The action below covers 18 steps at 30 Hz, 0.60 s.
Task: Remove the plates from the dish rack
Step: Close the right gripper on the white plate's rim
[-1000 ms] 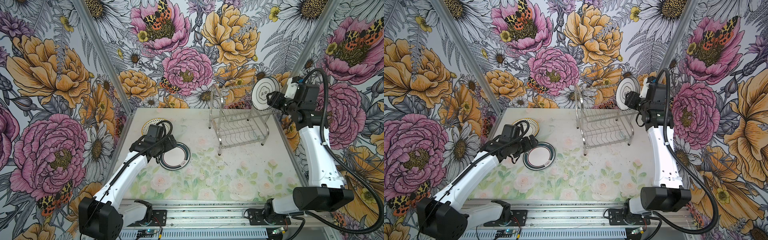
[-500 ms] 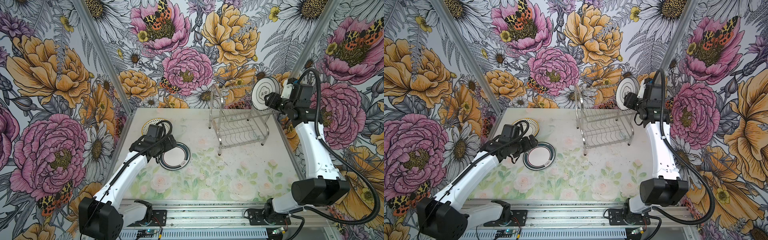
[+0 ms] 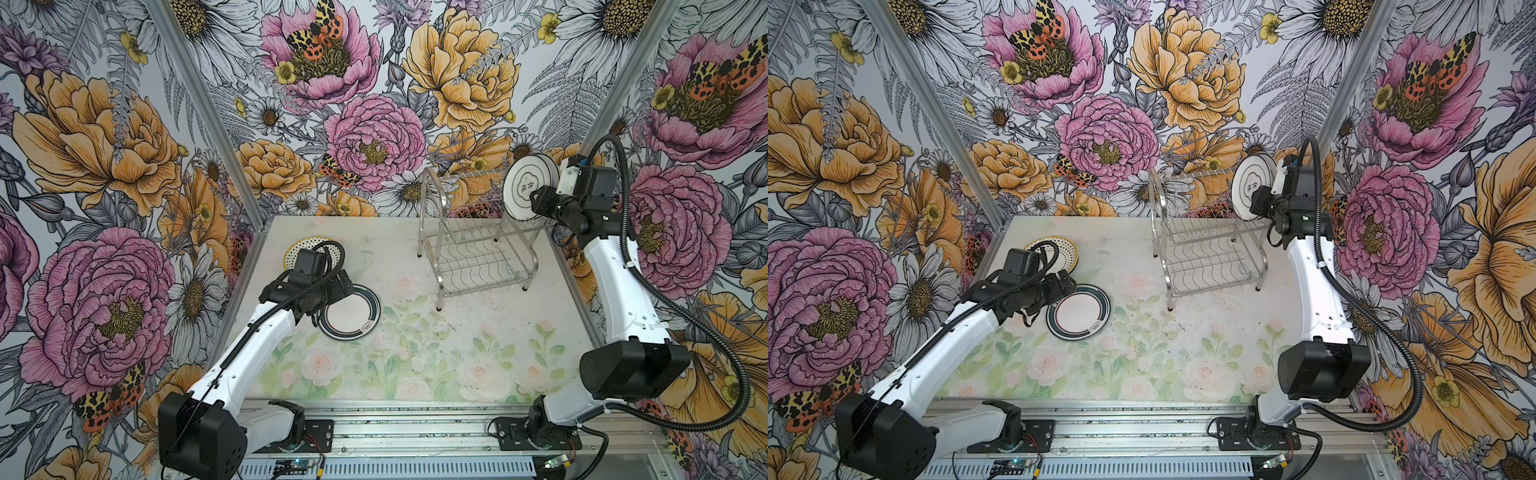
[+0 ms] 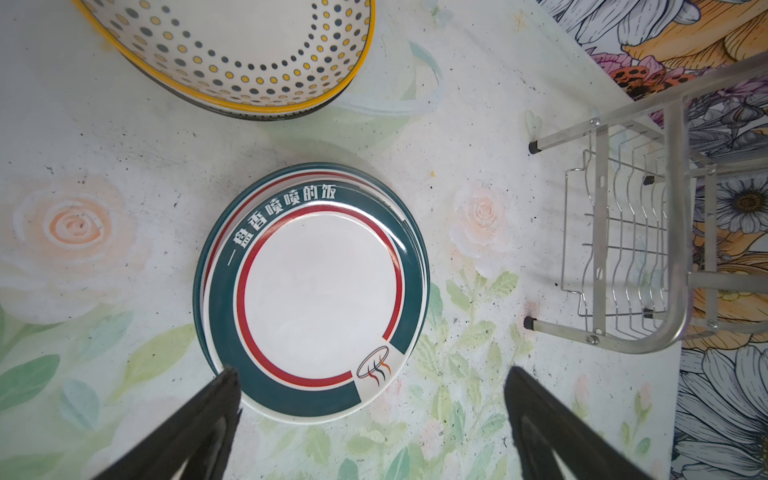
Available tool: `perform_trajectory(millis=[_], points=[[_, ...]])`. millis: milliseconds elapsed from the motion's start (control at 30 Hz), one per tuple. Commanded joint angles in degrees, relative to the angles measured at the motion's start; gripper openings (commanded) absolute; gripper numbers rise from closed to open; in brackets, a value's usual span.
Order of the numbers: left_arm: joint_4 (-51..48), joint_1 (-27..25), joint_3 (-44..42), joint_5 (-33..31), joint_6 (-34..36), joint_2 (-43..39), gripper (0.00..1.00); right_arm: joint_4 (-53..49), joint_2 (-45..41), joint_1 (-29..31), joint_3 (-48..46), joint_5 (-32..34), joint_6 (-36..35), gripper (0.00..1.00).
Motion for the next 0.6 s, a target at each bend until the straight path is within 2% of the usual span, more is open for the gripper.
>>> perform_trajectory(millis=[0,333,467,567], points=[[-0.05,0.74,-0.73,0.96,0.94,-0.05,0.99,3.41,0.41,-0.08,0.86,-0.57,-1.8,0.35],[-0.06,1.09,-1.67,0.96,1.0,-0.57,0.99,4.7,0.0,-0.06,0.69,-0.81,-2.46,0.14],[-0.1,1.21,-2.09,0.88,1.02,-1.14,0.99,4.79,-0.26,0.04,0.86,-0.94,-2.87,0.11],[-0.03,1.27,-2.46,0.92,0.77,-1.19,0.99,4.79,-0.07,0.15,1.17,-0.87,-3.19,0.04]])
